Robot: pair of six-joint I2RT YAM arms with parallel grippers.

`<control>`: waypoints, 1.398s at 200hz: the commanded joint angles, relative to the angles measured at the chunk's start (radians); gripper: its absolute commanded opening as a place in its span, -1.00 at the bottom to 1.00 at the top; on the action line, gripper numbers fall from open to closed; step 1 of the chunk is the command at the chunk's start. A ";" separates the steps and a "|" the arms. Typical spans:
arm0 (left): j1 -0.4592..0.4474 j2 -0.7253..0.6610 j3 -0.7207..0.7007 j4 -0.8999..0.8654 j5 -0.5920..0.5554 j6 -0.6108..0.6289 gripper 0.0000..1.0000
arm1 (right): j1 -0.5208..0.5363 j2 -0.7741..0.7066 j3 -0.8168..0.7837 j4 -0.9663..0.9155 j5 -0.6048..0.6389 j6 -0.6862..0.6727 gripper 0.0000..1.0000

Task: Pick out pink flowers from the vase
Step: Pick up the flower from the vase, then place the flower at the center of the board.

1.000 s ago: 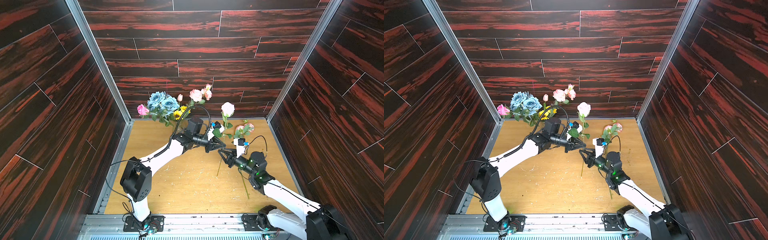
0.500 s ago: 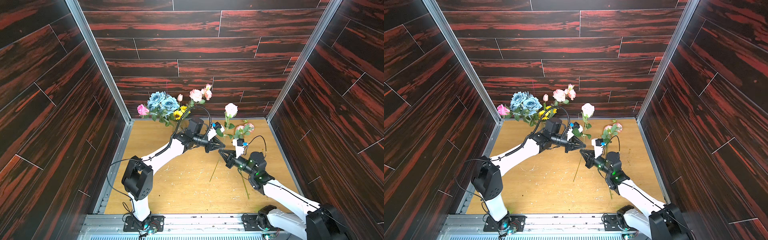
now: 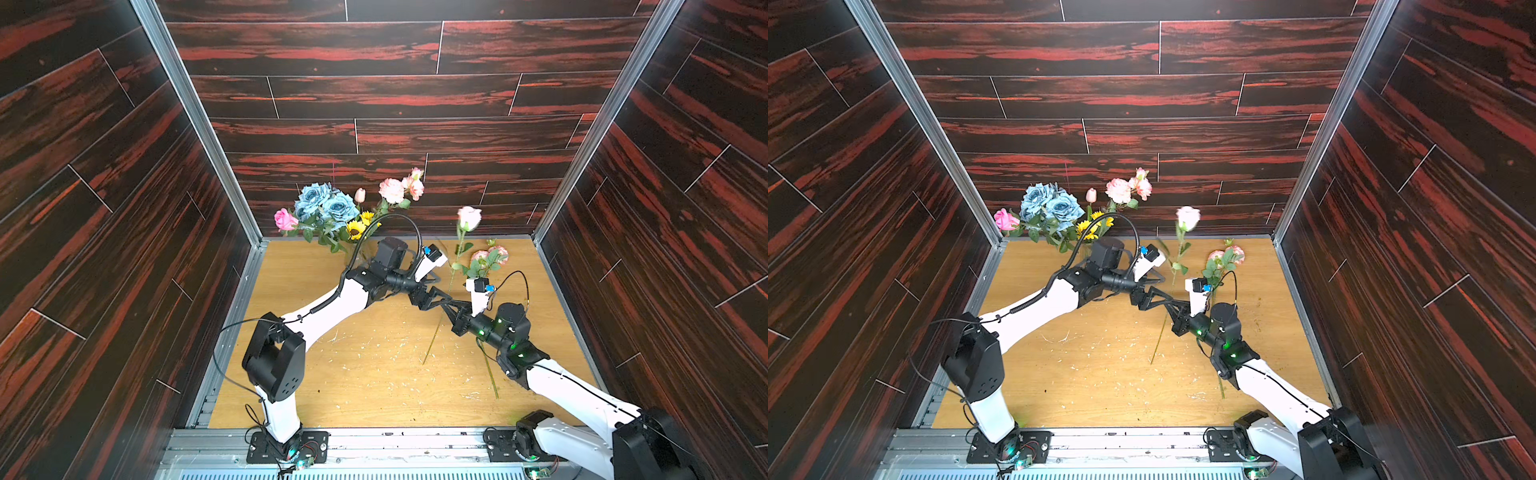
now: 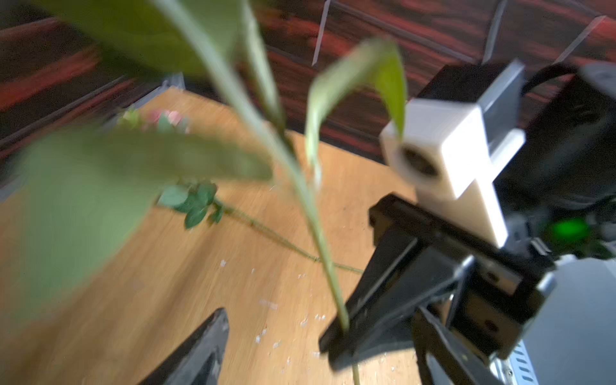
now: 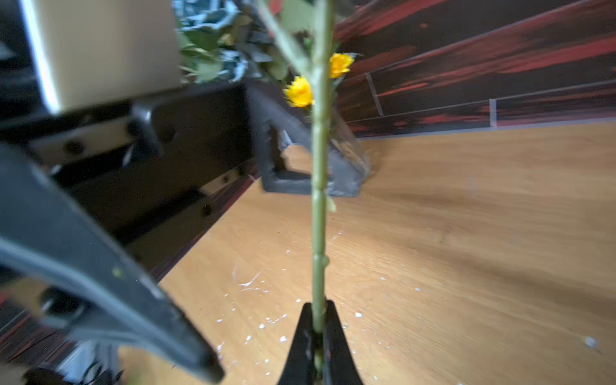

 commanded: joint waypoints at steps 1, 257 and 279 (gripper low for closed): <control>-0.001 -0.119 -0.099 0.085 -0.176 -0.013 0.86 | 0.000 -0.002 0.059 -0.117 0.178 -0.033 -1.00; 0.017 -0.170 -0.339 0.300 -0.443 -0.416 1.00 | -0.388 0.469 0.548 -0.979 -0.017 -0.015 -1.00; 0.028 -0.169 -0.363 0.347 -0.460 -0.439 1.00 | -0.388 0.487 0.527 -0.945 0.021 -0.018 -1.00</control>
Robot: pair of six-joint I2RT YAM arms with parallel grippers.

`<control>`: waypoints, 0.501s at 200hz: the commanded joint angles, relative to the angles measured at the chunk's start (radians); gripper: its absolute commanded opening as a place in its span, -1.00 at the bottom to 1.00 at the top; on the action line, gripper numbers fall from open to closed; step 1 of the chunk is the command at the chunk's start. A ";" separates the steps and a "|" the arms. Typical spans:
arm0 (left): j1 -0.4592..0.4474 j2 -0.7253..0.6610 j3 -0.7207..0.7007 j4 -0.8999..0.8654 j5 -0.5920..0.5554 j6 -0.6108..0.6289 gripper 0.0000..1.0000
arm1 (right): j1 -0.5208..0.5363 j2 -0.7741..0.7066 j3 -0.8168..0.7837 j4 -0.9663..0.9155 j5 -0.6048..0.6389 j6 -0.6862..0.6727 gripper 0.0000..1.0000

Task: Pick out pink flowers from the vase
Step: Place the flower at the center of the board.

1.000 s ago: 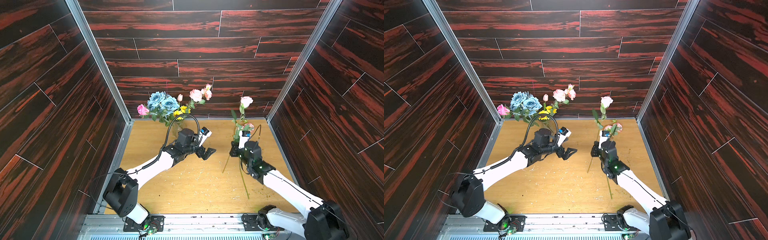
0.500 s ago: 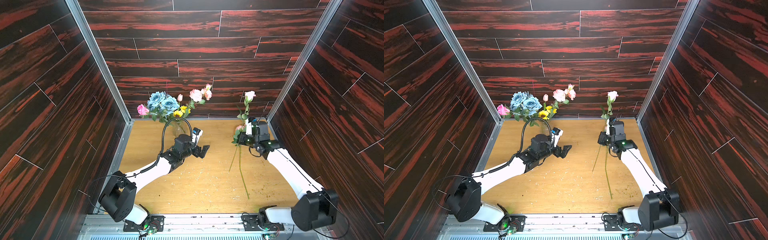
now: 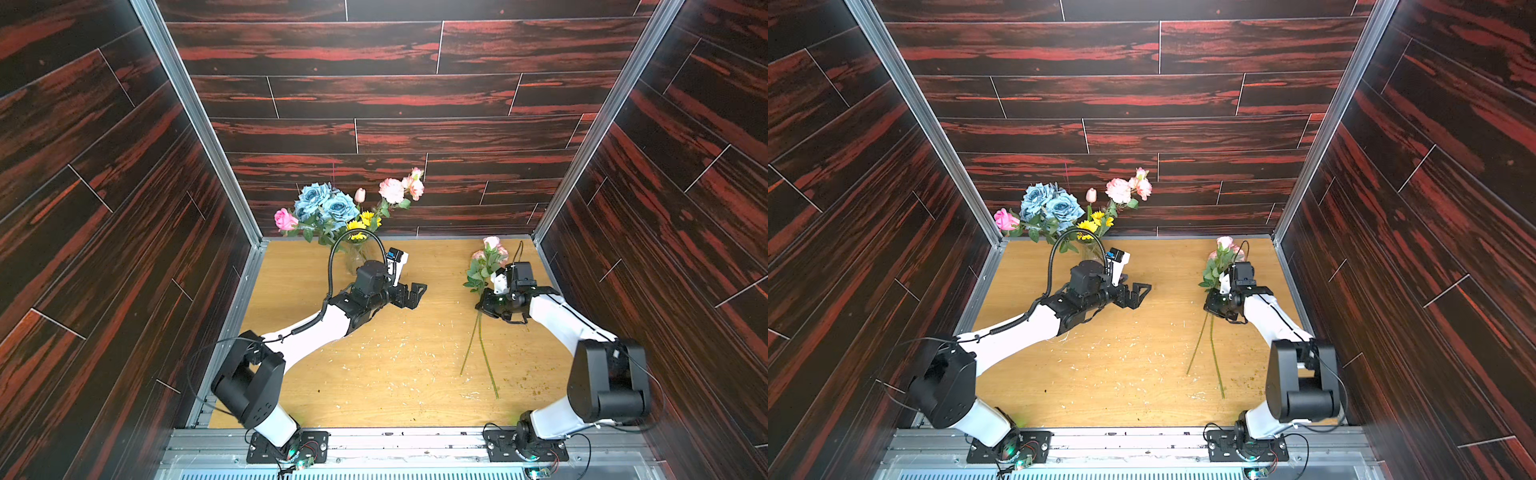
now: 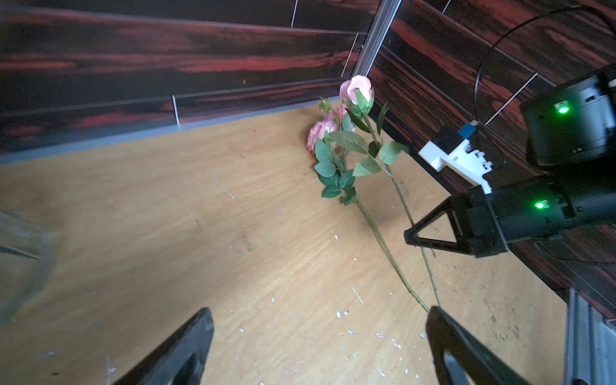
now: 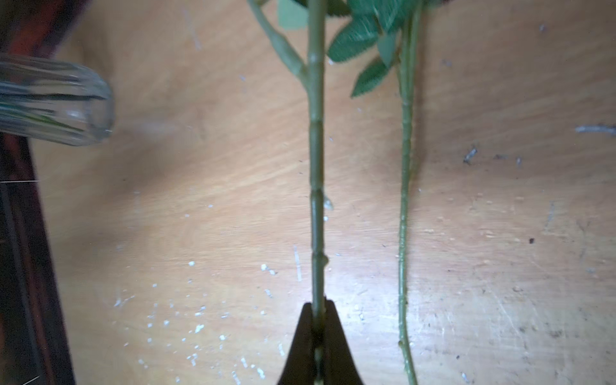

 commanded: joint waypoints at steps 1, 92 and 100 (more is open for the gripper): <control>0.014 -0.001 -0.011 0.038 0.022 -0.047 1.00 | 0.002 0.015 -0.014 0.033 0.036 -0.014 -1.00; 0.140 -0.012 -0.173 0.450 0.148 -0.407 1.00 | 0.018 0.171 -0.002 0.068 0.146 -0.041 -1.00; 0.141 -0.009 -0.163 0.430 0.164 -0.386 1.00 | 0.020 0.167 -0.006 0.066 0.158 -0.039 -0.89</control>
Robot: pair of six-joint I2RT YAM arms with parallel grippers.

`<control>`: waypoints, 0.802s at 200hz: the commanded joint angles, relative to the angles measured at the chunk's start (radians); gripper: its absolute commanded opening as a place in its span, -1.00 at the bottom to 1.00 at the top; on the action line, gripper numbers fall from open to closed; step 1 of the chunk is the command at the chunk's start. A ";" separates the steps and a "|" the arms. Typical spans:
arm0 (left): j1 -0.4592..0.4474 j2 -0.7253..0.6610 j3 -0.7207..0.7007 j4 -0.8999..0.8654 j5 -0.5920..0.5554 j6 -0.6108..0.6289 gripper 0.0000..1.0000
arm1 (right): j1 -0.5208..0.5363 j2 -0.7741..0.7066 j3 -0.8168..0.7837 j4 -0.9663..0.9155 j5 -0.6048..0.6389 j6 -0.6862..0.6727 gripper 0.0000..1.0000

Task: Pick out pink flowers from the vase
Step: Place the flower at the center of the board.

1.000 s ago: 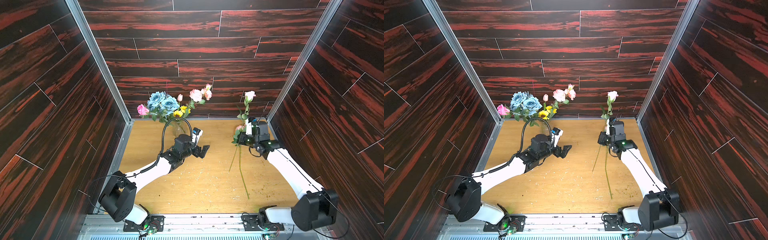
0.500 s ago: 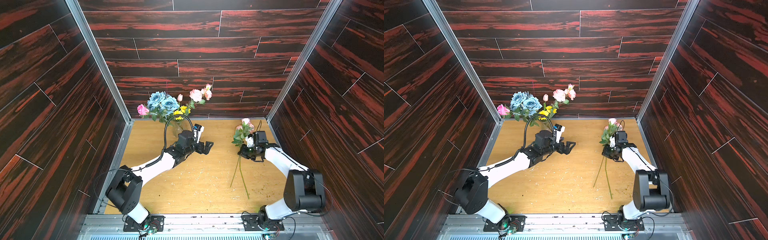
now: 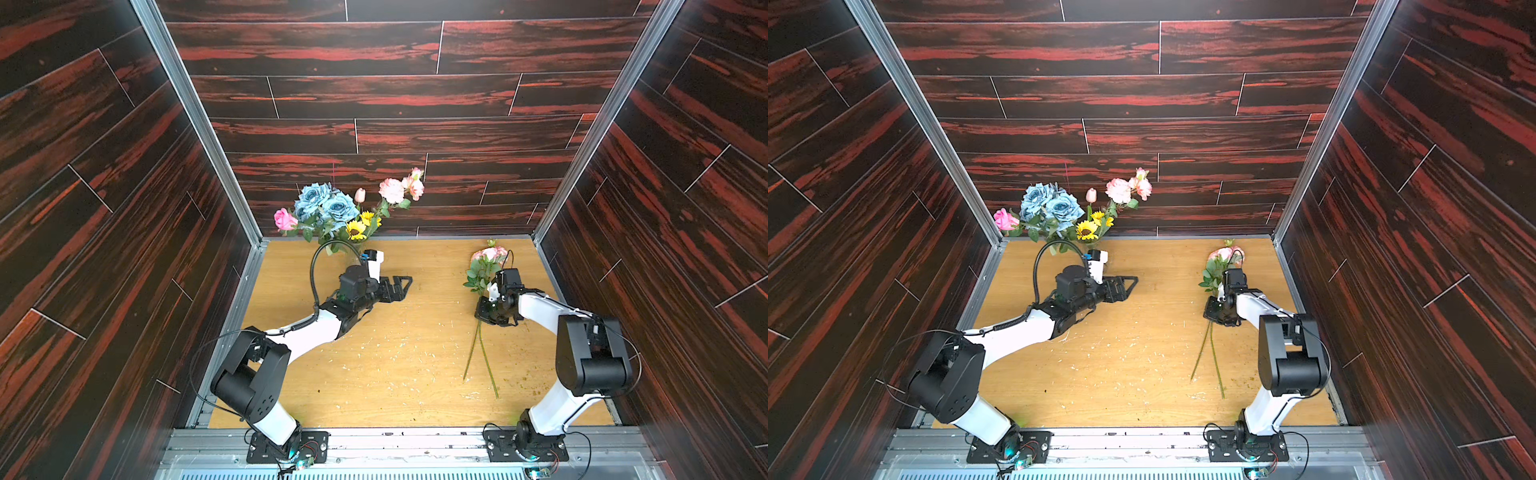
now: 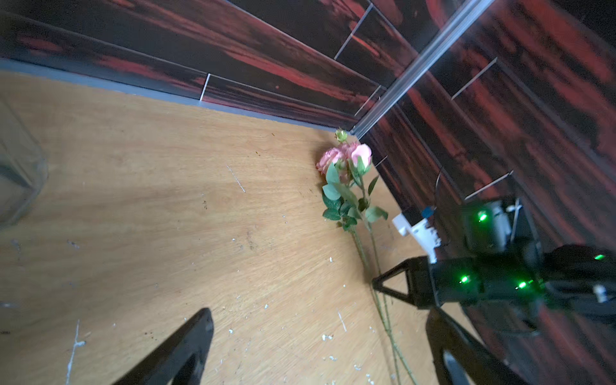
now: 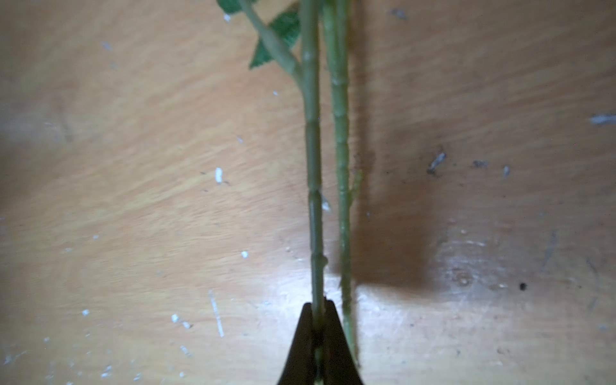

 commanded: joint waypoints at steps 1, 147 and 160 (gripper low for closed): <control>0.013 -0.013 0.010 0.120 0.076 -0.054 1.00 | 0.011 0.004 0.002 -0.003 0.044 -0.013 -0.88; -0.009 -0.025 0.100 -0.195 -0.080 0.226 1.00 | 0.164 -0.350 -0.010 -0.015 0.371 0.031 0.22; -0.014 -0.040 0.114 -0.229 -0.130 0.259 1.00 | 0.192 -0.394 -0.037 0.066 0.358 0.019 0.33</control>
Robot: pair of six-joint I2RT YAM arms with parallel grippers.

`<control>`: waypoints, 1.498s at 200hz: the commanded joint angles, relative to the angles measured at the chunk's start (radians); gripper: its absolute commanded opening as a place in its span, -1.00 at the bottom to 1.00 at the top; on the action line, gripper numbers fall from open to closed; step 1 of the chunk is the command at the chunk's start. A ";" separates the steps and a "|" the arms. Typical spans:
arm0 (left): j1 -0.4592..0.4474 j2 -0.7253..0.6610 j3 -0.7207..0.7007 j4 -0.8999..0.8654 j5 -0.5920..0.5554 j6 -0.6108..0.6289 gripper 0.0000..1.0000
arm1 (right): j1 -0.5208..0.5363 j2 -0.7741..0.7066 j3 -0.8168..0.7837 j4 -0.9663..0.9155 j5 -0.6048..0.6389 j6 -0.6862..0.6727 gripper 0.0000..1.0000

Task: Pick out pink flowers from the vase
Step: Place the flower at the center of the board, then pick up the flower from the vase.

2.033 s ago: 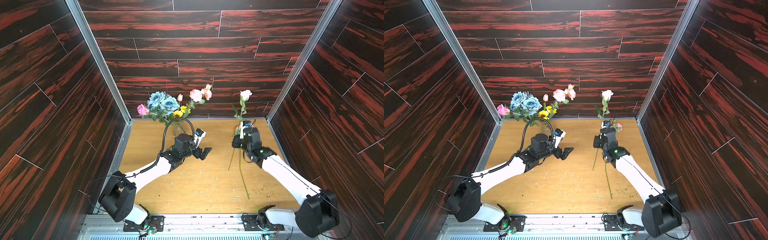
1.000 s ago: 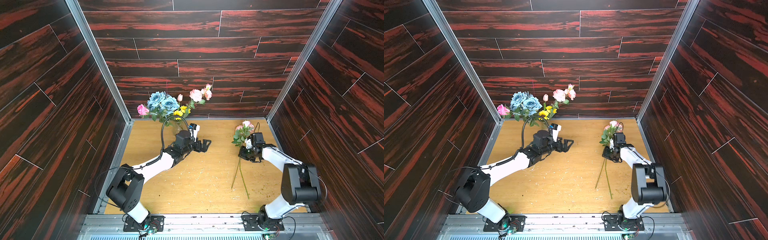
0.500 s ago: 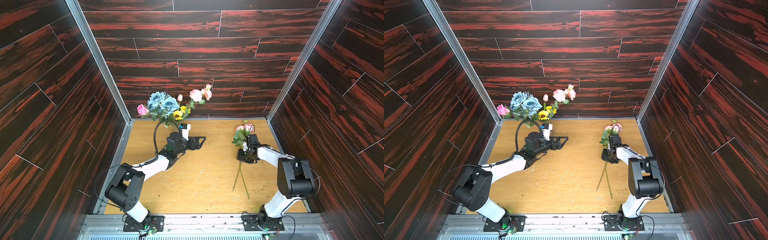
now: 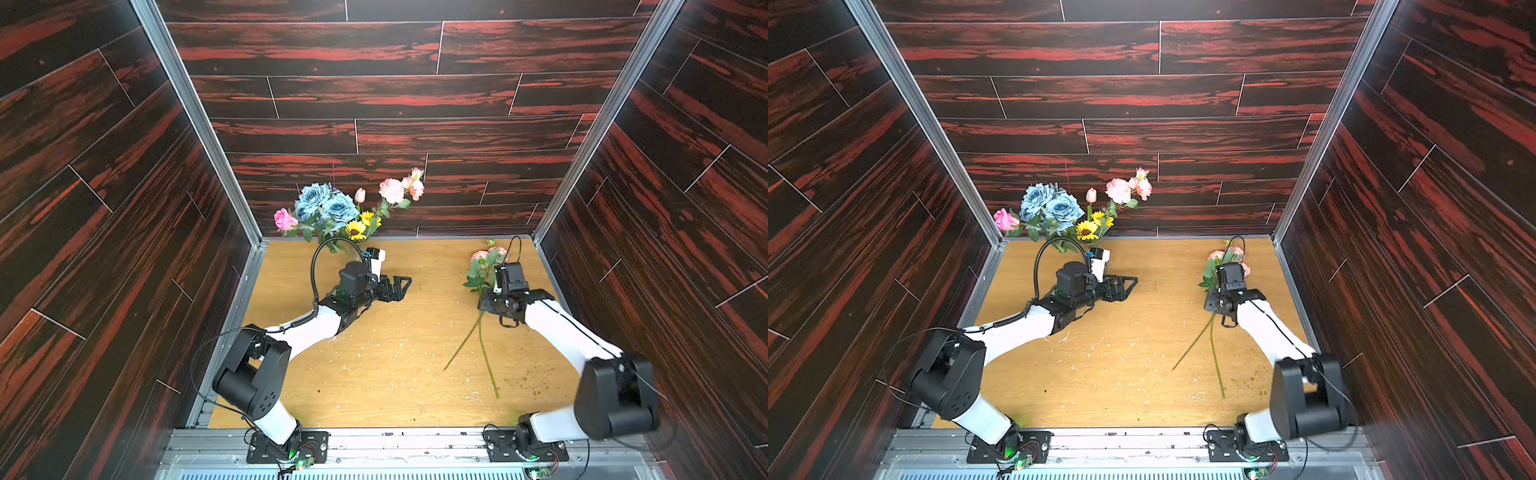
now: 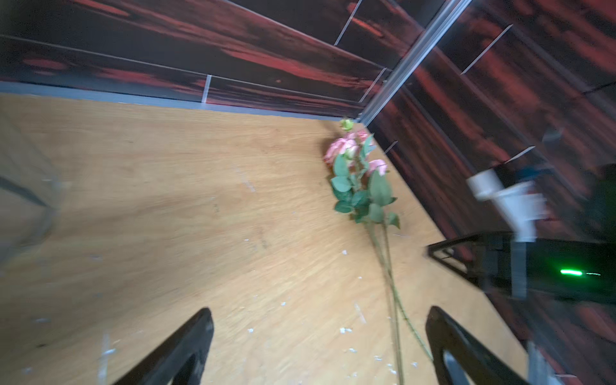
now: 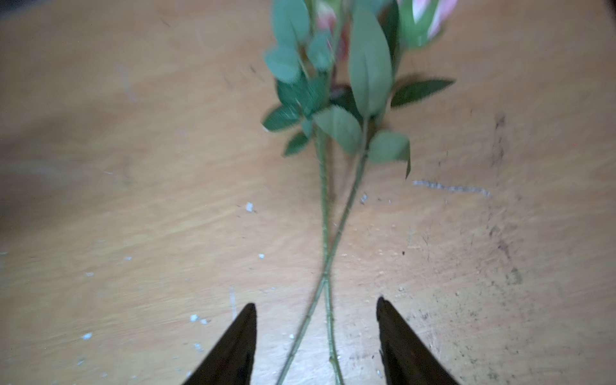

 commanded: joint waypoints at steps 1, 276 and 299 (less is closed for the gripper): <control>-0.012 -0.060 0.045 -0.095 -0.110 0.093 1.00 | 0.049 -0.075 -0.036 0.110 0.021 -0.003 0.34; 0.007 0.304 0.619 -0.219 -0.669 0.564 0.81 | 0.229 -0.287 -0.445 0.618 -0.002 0.071 0.47; 0.024 0.352 0.684 -0.239 -0.732 0.546 0.69 | 0.229 -0.286 -0.441 0.612 0.002 0.069 0.47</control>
